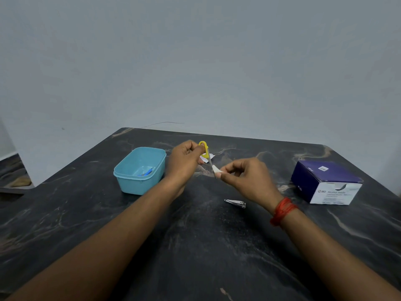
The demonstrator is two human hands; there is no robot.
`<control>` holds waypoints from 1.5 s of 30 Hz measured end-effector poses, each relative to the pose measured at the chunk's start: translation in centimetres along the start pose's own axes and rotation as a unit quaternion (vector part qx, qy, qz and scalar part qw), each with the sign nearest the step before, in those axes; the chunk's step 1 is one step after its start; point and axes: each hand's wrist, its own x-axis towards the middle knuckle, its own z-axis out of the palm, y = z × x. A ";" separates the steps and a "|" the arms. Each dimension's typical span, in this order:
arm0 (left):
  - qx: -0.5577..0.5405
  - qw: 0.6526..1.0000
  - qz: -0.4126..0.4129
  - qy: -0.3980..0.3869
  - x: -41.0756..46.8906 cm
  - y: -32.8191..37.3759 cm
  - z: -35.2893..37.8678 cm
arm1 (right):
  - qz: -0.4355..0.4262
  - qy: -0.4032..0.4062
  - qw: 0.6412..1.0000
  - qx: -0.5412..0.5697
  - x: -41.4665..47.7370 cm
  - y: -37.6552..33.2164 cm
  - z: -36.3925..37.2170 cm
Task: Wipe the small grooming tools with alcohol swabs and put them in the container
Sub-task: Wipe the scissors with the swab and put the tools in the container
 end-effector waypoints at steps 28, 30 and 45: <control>0.354 0.886 0.206 -0.219 0.1 -0.6 -0.9 | -0.031 0.076 0.995 0.048 0.3 0.7 -1.2; 0.312 0.906 0.187 -0.216 -0.1 -0.8 -0.7 | -0.027 0.132 0.985 0.110 0.6 0.5 -1.6; 0.191 0.957 0.139 -0.167 -0.1 -1.1 -0.4 | -0.028 0.174 0.984 0.025 0.9 1.8 -3.1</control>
